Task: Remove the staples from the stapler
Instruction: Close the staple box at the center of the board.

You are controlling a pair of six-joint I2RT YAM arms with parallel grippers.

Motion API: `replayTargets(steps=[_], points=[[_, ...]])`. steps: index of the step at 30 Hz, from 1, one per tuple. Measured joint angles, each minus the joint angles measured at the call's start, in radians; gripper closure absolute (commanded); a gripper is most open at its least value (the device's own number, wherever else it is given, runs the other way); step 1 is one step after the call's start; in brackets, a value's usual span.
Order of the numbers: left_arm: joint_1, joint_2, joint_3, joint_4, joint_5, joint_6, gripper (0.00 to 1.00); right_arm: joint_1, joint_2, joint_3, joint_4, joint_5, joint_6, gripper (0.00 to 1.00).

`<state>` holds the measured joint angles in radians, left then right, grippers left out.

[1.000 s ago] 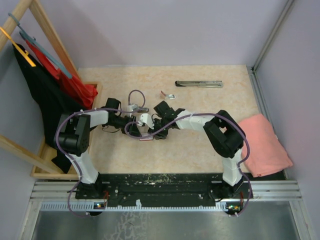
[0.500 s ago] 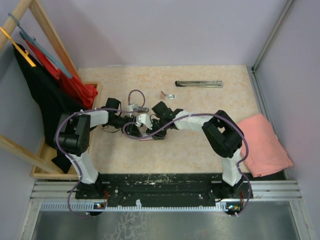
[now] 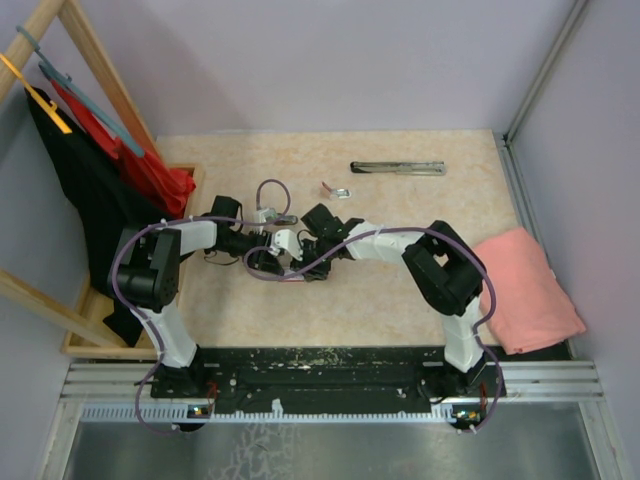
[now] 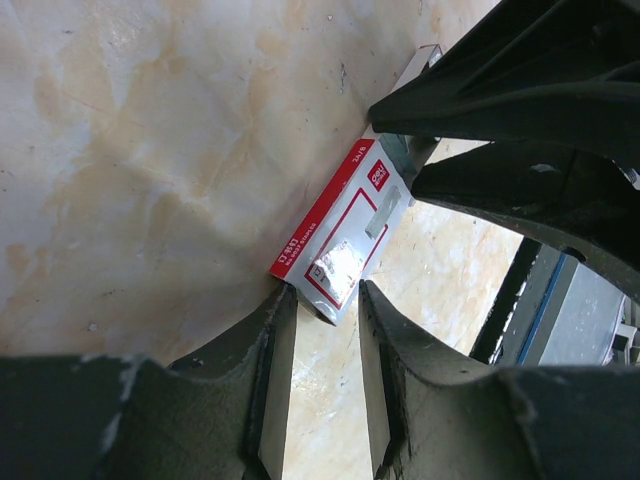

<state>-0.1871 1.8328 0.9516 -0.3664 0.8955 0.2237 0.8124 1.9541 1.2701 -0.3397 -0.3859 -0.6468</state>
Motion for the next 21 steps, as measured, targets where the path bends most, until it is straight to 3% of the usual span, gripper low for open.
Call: replayTargets(steps=[7, 14, 21], points=[[0.0, 0.0, 0.0, 0.001, 0.001, -0.003, 0.6, 0.008, 0.006, 0.009, 0.004, 0.012, 0.021, 0.59], [0.0, 0.0, 0.0, 0.001, 0.008, -0.008, 0.56, 0.01, -0.005, 0.007, 0.0, 0.046, 0.04, 0.4], [0.004, 0.0, 0.0, 0.001, 0.015, -0.008, 0.53, -0.016, -0.159, -0.023, -0.034, 0.052, 0.039, 0.36]])
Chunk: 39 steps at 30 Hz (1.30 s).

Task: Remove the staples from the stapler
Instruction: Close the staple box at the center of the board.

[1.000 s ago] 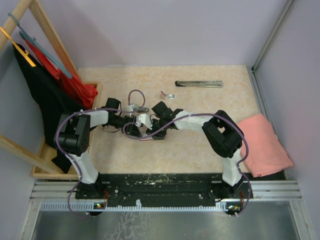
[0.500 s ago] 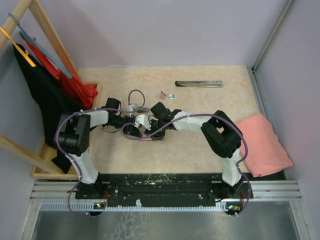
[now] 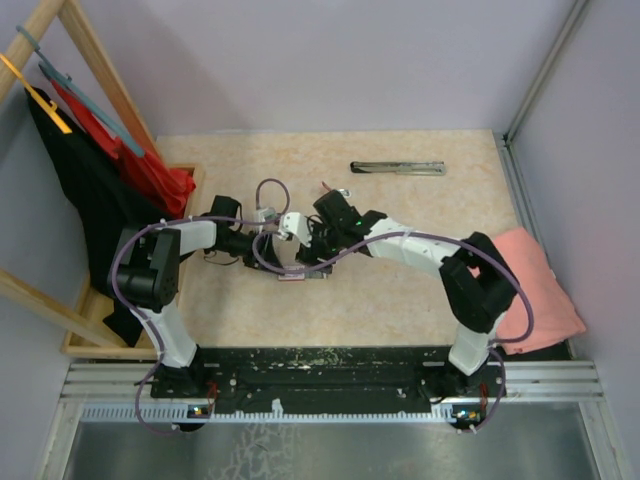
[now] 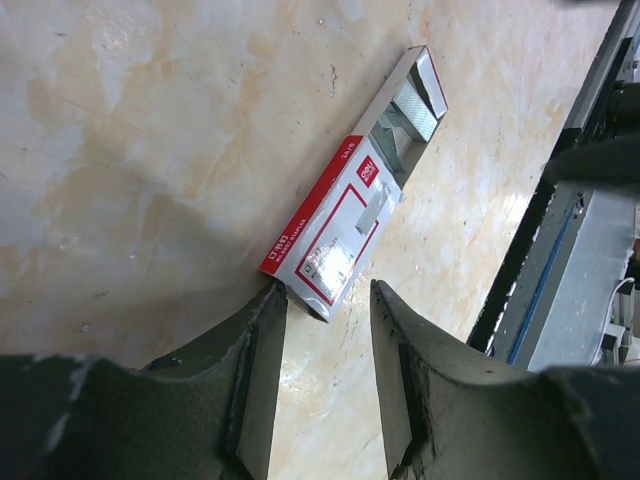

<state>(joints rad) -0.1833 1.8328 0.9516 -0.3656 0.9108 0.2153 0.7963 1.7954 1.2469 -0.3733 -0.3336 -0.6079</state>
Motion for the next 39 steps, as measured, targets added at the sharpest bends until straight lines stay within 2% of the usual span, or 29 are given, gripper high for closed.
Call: replayTargets(steps=[7, 12, 21, 39], points=[[0.006, 0.0, 0.0, 0.0, 0.006, -0.001, 0.52, -0.069, -0.163, -0.118, 0.04, 0.039, 0.009, 0.33], [0.009, 0.0, 0.0, 0.0, 0.006, -0.002, 0.53, -0.076, -0.172, -0.224, 0.074, 0.114, 0.027, 0.32], [0.01, 0.0, 0.0, 0.002, 0.006, -0.002, 0.55, -0.077, -0.066, -0.255, 0.154, 0.195, 0.066, 0.32], [0.011, 0.004, 0.0, 0.008, 0.0, -0.003, 0.57, -0.04, 0.013, -0.201, 0.261, 0.208, 0.108, 0.32]])
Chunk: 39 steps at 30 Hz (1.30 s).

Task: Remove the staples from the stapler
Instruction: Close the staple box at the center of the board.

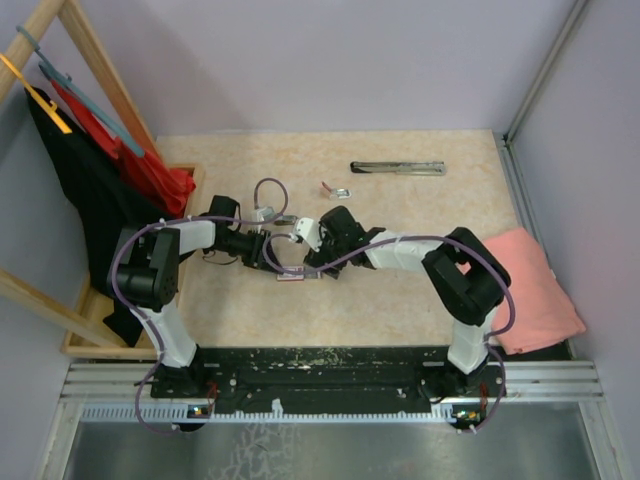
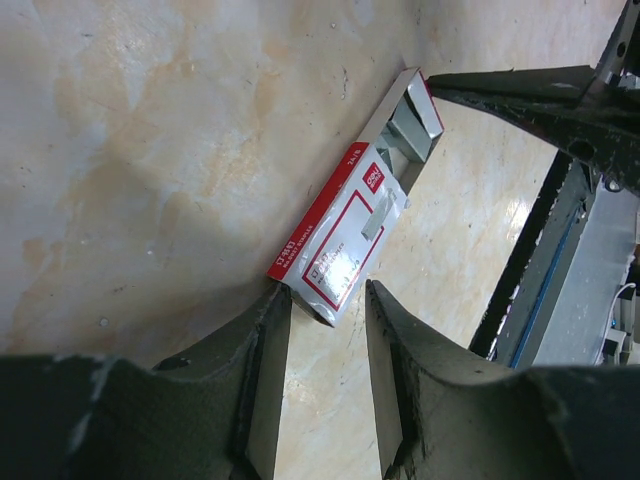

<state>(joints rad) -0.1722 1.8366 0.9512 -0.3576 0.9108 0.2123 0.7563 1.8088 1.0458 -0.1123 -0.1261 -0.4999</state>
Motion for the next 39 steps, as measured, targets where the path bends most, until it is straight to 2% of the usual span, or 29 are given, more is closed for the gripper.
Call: replayTargets(steps=[15, 29, 32, 35, 37, 39], points=[[0.0, 0.0, 0.0, 0.001, 0.001, -0.007, 0.57, 0.045, 0.101, 0.108, 0.019, -0.064, 0.112, 0.32], [0.001, 0.003, 0.0, 0.0, 0.015, -0.006, 0.53, 0.052, 0.113, 0.122, 0.019, -0.063, 0.14, 0.31], [0.003, 0.003, 0.0, -0.001, 0.022, -0.007, 0.45, 0.038, 0.101, 0.121, -0.005, -0.063, 0.114, 0.3], [0.011, 0.002, 0.0, -0.005, 0.039, -0.009, 0.33, 0.0, 0.073, 0.119, -0.049, -0.088, 0.083, 0.3], [0.018, -0.003, 0.0, -0.006, 0.046, -0.007, 0.2, -0.032, 0.043, 0.119, -0.074, -0.109, 0.056, 0.29], [0.029, -0.014, 0.0, -0.01, 0.061, -0.01, 0.02, -0.054, 0.013, 0.119, -0.091, -0.13, 0.03, 0.28]])
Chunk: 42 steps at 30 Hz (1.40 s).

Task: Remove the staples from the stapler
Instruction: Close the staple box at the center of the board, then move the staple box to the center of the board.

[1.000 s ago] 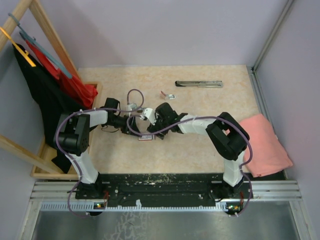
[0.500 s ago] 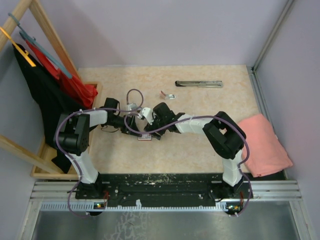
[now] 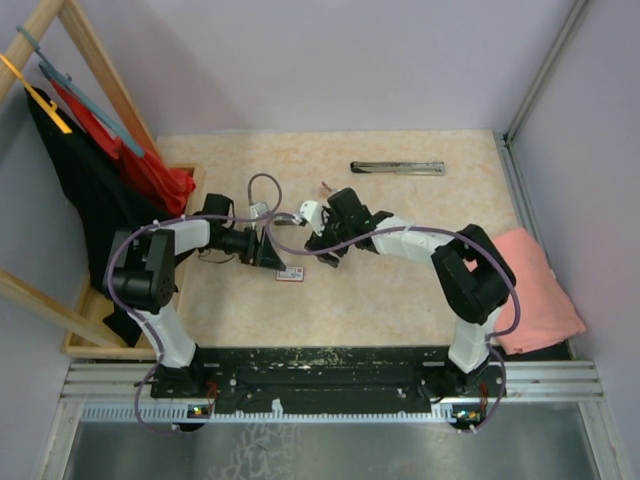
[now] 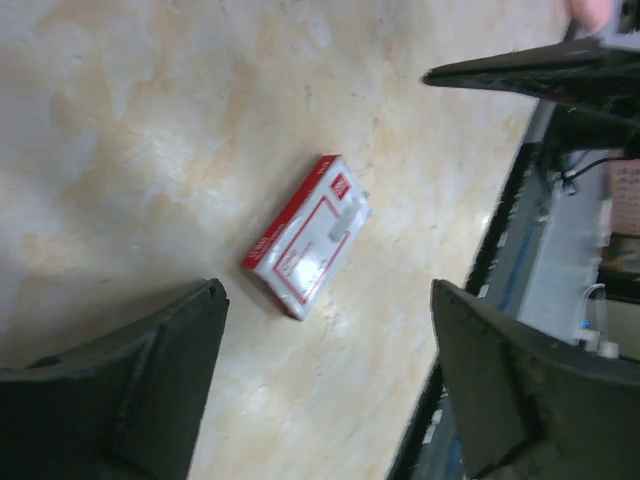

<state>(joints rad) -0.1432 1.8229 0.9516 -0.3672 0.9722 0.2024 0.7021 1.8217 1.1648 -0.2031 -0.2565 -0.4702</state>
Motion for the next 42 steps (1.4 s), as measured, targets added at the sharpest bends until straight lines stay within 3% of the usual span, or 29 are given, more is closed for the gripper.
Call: replayTargets(steps=[8, 24, 32, 42], points=[[0.076, -0.08, 0.006, -0.027, -0.045, 0.06, 0.0, 0.02, -0.006, 0.018, -0.063, -0.113, -0.046, 0.23], [0.337, -0.352, 0.012, -0.187, -0.04, 0.264, 0.0, 0.183, 0.177, 0.167, -0.054, -0.074, -0.014, 0.2], [0.423, -0.422, -0.005, -0.218, -0.001, 0.302, 0.0, 0.191, 0.23, 0.225, -0.06, -0.054, -0.016, 0.37], [0.446, -0.446, -0.023, -0.219, 0.043, 0.315, 0.0, 0.192, 0.225, 0.216, -0.058, -0.059, -0.076, 0.46]])
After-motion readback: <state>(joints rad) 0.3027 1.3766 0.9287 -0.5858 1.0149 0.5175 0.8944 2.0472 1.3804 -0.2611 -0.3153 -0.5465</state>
